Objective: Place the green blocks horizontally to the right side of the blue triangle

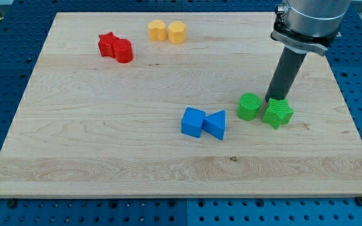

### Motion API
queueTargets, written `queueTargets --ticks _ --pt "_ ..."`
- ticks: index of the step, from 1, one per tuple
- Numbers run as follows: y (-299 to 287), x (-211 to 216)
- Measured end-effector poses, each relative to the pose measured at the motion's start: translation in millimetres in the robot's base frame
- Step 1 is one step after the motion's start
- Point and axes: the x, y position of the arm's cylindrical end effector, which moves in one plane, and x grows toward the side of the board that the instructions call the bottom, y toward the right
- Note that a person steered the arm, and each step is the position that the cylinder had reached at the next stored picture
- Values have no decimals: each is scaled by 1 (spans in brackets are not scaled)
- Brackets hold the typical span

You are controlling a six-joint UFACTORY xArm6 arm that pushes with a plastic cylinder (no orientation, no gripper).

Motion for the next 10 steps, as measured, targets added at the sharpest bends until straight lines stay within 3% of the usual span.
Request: queueTargets --ticks 3,5,7,10 --pt "-54 -8" --pt "-54 15" --pt "-63 10" --pt "5 -3"
